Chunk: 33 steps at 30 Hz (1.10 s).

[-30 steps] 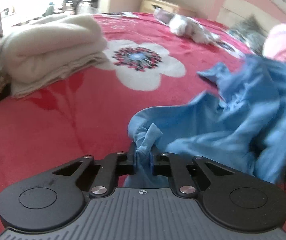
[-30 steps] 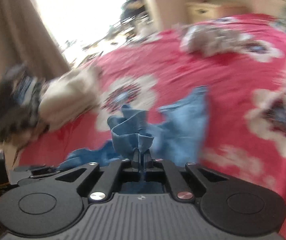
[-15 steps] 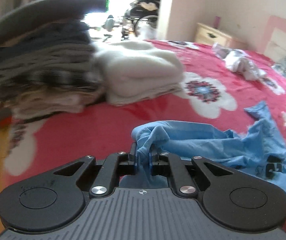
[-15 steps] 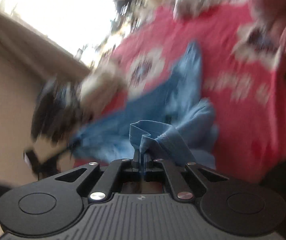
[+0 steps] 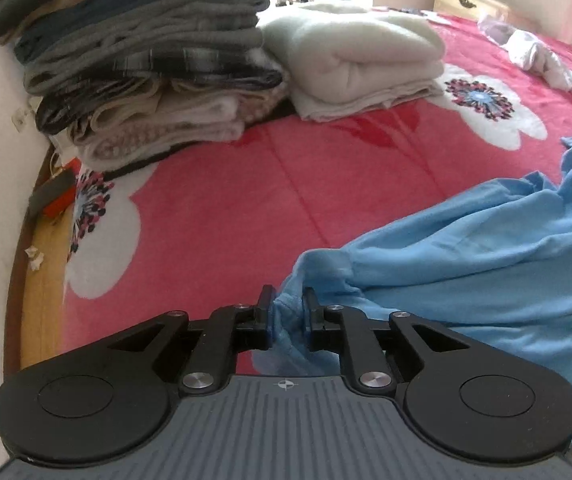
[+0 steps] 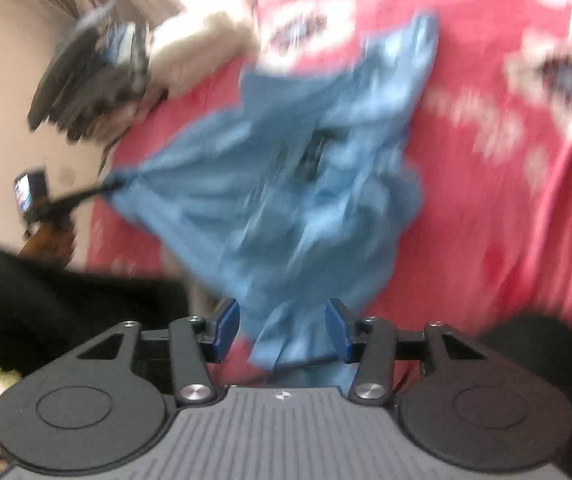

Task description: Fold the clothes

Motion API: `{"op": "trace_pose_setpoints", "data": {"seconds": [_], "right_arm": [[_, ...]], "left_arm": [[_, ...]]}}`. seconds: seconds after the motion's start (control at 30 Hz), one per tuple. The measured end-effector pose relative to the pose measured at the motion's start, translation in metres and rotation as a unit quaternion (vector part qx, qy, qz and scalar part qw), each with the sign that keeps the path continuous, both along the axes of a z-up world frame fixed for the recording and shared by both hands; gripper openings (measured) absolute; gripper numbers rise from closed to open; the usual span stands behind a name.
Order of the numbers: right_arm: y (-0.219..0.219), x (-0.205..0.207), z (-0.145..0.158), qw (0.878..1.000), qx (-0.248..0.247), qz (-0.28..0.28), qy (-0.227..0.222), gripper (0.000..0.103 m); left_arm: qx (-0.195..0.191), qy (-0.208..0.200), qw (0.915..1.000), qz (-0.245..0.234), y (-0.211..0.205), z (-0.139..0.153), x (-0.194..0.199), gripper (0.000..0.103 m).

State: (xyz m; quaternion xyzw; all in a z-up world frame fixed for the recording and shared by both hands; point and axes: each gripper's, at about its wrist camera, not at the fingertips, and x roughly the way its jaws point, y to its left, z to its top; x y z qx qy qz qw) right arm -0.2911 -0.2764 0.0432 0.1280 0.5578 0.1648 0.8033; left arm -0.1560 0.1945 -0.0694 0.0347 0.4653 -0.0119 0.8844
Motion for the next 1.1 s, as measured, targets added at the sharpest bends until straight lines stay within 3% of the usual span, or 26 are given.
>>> {"op": "trace_pose_setpoints", "data": {"seconds": [0.13, 0.23, 0.33, 0.47, 0.53, 0.6, 0.73, 0.87, 0.93, 0.97, 1.0, 1.03, 1.07, 1.1], "right_arm": [[0.004, 0.061, -0.012, 0.997, -0.027, -0.005, -0.078, 0.052], [0.024, 0.119, -0.035, 0.991, -0.034, 0.038, -0.121, 0.053], [0.047, 0.168, -0.060, 0.990, -0.063, 0.055, -0.117, 0.053], [0.041, 0.192, -0.080, 0.993, -0.084, -0.023, -0.080, 0.055], [0.017, 0.181, -0.087, 0.992, -0.074, -0.081, -0.062, 0.062], [-0.011, 0.164, -0.093, 0.988, -0.066, -0.133, -0.048, 0.069], [-0.054, 0.144, -0.114, 0.977, -0.035, -0.211, -0.008, 0.071], [-0.069, 0.156, -0.138, 0.974, 0.014, -0.227, -0.001, 0.070], [-0.069, 0.166, -0.144, 0.975, 0.040, -0.218, -0.007, 0.060], [-0.068, 0.170, -0.146, 0.976, 0.053, -0.213, -0.012, 0.043], [-0.068, 0.177, -0.149, 0.975, 0.067, -0.211, -0.010, 0.015], [-0.068, 0.183, -0.151, 0.974, 0.076, -0.211, -0.007, 0.009], [-0.066, 0.190, -0.149, 0.975, 0.079, -0.209, -0.011, 0.009], [-0.060, 0.196, -0.143, 0.977, 0.078, -0.196, -0.029, 0.008]], "left_arm": [[-0.003, -0.009, 0.9999, 0.002, 0.007, 0.005, -0.003, 0.026], [-0.009, -0.011, 0.9999, -0.004, 0.005, 0.008, -0.004, 0.031], [-0.012, -0.021, 0.9993, -0.027, -0.004, 0.015, -0.003, 0.038], [-0.037, -0.044, 0.9959, -0.070, -0.021, 0.024, 0.000, 0.056], [-0.062, -0.048, 0.9909, -0.109, -0.038, 0.024, 0.005, 0.067], [-0.088, -0.046, 0.9819, -0.161, -0.065, 0.021, 0.017, 0.072], [-0.103, -0.031, 0.9567, -0.270, -0.137, 0.011, 0.041, 0.081], [-0.099, -0.019, 0.9269, -0.362, -0.216, -0.005, 0.052, 0.082], [-0.088, -0.009, 0.9152, -0.393, -0.246, -0.015, 0.054, 0.081], [-0.074, -0.015, 0.9133, -0.400, -0.260, -0.019, 0.054, 0.080], [-0.062, -0.020, 0.9147, -0.399, -0.267, -0.024, 0.054, 0.078], [-0.051, -0.025, 0.9161, -0.397, -0.274, -0.028, 0.054, 0.069], [-0.042, -0.026, 0.9210, -0.386, -0.277, -0.031, 0.056, 0.060], [-0.037, -0.025, 0.9288, -0.368, -0.276, -0.032, 0.060, 0.046]]}}
